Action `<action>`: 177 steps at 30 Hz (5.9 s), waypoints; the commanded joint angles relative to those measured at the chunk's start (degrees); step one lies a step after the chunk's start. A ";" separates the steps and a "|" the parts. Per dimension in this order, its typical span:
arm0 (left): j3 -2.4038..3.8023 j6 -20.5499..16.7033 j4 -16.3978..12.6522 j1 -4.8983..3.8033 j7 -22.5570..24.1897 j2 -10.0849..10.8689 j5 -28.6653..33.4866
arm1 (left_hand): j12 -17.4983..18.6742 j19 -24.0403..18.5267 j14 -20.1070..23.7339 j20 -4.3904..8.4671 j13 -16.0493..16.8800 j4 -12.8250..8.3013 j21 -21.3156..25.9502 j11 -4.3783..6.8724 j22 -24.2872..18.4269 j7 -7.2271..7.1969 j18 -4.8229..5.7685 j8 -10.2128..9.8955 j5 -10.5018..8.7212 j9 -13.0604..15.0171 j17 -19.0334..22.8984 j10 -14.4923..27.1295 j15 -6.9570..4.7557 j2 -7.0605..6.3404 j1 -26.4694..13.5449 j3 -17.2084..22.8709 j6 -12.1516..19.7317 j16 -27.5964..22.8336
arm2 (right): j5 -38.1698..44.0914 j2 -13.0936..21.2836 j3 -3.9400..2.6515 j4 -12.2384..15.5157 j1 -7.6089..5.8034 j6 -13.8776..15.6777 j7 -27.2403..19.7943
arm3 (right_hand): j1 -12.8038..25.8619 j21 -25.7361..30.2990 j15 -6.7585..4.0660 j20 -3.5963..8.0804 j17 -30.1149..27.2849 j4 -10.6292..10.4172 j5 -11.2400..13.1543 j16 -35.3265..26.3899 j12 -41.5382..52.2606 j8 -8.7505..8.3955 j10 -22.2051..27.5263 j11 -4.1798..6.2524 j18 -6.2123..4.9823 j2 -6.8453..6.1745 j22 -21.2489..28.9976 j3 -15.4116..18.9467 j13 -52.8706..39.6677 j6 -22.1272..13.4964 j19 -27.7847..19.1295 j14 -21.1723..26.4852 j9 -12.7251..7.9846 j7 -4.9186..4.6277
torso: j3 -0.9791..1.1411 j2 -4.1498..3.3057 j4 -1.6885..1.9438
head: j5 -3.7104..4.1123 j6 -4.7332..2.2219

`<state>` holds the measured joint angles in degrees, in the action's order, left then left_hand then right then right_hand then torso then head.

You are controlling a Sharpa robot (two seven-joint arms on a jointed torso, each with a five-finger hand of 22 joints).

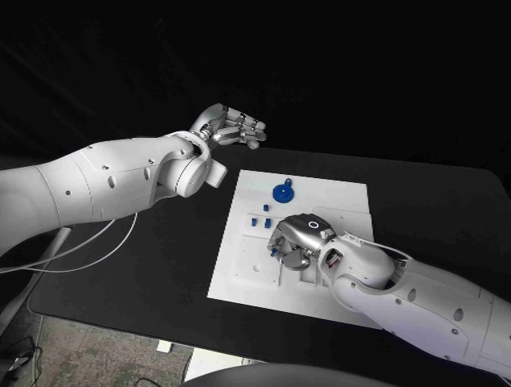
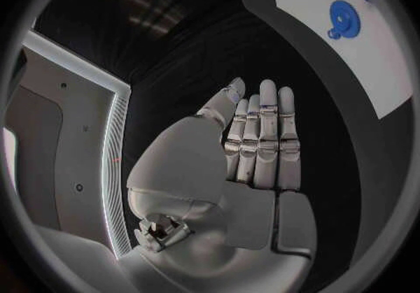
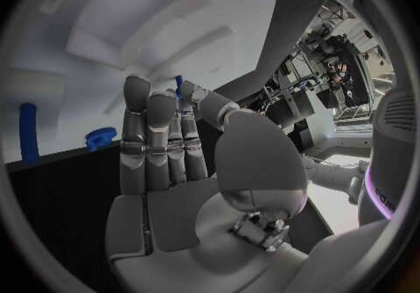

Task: Assemble the parts on the task board

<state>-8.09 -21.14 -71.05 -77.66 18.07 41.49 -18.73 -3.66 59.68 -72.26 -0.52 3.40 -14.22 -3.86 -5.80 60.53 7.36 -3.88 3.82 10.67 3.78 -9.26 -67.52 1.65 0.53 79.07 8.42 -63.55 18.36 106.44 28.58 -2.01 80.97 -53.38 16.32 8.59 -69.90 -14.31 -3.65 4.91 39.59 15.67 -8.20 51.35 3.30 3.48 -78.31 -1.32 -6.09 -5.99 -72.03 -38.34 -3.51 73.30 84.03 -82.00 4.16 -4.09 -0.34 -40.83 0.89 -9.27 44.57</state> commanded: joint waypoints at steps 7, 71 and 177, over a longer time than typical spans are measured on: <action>0.05 0.62 -0.06 -0.11 0.51 -0.08 0.29 | 0.13 0.04 -0.10 -0.22 -0.08 -0.07 -0.09 0.02 -0.06 0.10 0.83 -0.13 -0.06 -0.04 -0.06 0.42 0.29 0.62 0.08 -0.36 0.26 -0.20 | 0.84 -0.17 0.00 -0.14 0.05 -1.50 0.47 | 0.02 0.28 -0.21 0.24 0.08 0.08 -0.27 -0.28 0.12 0.18 -0.22 0.11 -0.85 0.38 -0.13 -0.06 -0.08 0.32 1.81 0.04 0.10 -0.18 | -0.05 -0.04 -0.04 | 0.00 0.07; 0.01 1.27 0.10 -0.09 0.45 0.61 0.31 | 0.12 0.07 -0.08 -0.23 -0.08 -0.07 -0.08 0.02 -0.40 0.10 0.83 -0.12 -0.17 -0.04 -0.10 0.45 0.29 0.57 0.12 -0.45 0.27 -0.23 | -8.67 14.96 -8.82 8.24 -2.61 -4.18 -0.61 | -2.38 2.00 2.60 -2.70 -2.83 -2.87 -0.38 0.25 0.12 0.01 13.39 -3.61 -2.57 -1.67 5.80 23.02 0.09 -11.05 2.02 1.15 -0.60 -2.24 | 0.00 0.54 -1.17 | 2.01 -0.93; -0.22 2.39 3.29 -0.01 0.34 -2.41 0.59 | 0.12 0.14 0.00 -0.26 -0.08 0.04 -0.11 -0.01 -1.27 0.11 0.85 -0.12 -0.20 -0.04 -0.17 0.58 0.33 0.77 -0.01 -0.57 0.29 -0.23 | -5.00 0.06 -2.47 6.34 -2.75 -3.66 1.26 | -0.42 -0.29 -0.37 0.55 -1.17 -1.53 5.45 -1.44 0.19 0.21 -0.54 0.31 0.08 2.33 3.33 0.41 -0.08 -1.75 1.53 -0.09 -0.08 -0.51 | -0.22 0.51 -1.07 | -1.42 -0.53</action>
<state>-8.33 -19.61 -67.72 -77.62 18.05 39.29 -18.54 -3.67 59.68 -72.26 -0.52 3.40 -14.22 -3.86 -6.01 59.34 7.36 -3.95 3.82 10.67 3.78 -9.34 -67.31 1.65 0.53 79.07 8.10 -63.55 18.36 98.70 28.94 -4.57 87.37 -56.19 14.14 10.68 -70.29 -14.96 -3.69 5.01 38.34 13.68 -2.66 50.22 3.50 3.49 -78.42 -1.02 -5.29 -4.22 -68.66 -37.95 -3.64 70.82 84.14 -82.00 3.81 -4.86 -0.52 -40.35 -0.09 -10.54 44.00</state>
